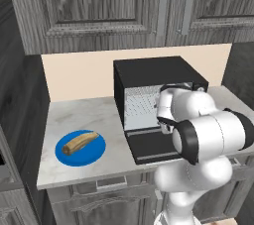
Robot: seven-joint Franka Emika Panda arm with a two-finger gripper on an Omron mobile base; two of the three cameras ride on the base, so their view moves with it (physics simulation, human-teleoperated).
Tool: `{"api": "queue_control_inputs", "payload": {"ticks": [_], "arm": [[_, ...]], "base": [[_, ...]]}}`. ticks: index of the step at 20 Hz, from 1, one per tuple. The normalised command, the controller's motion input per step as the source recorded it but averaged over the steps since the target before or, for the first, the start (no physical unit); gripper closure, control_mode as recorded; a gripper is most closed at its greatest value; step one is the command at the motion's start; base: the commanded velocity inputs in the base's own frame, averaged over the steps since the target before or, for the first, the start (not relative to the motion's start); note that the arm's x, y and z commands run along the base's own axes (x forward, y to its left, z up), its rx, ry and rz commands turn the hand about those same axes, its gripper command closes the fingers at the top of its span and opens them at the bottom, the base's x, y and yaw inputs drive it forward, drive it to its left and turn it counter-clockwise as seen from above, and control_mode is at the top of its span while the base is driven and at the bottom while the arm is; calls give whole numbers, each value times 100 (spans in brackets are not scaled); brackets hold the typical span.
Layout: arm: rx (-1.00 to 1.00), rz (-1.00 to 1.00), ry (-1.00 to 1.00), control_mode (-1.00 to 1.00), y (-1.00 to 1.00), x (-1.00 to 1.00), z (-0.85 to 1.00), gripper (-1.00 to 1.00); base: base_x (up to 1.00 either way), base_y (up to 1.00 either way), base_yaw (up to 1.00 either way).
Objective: Pull the toaster oven rack outwards. Pick up the baguette from the plate and place it on the toaster oven rack. Close the toaster oven door fully and set the temperature to the lowest setting.
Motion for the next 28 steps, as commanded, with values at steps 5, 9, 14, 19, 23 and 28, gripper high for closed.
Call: {"api": "queue_control_inputs", "payload": {"ticks": [5, 9, 14, 19, 23, 28], "arm": [[0, 1, -1, -100, 1, 11, 0, -100], [0, 5, 0, -100, 0, 12, 0, -100], [0, 4, 0, -100, 0, 24, 0, -100], [0, 1, 0, -100, 0, 21, 0, -100], [0, 0, -2, -100, 0, 21, 0, -100], [0, 0, -6, -100, 0, 19, 0, -100]], "base": [[0, 0, 0], [0, 0, 0], [0, 0, 0], [0, 0, 0], [0, 0, 0], [0, 0, 0]]}}
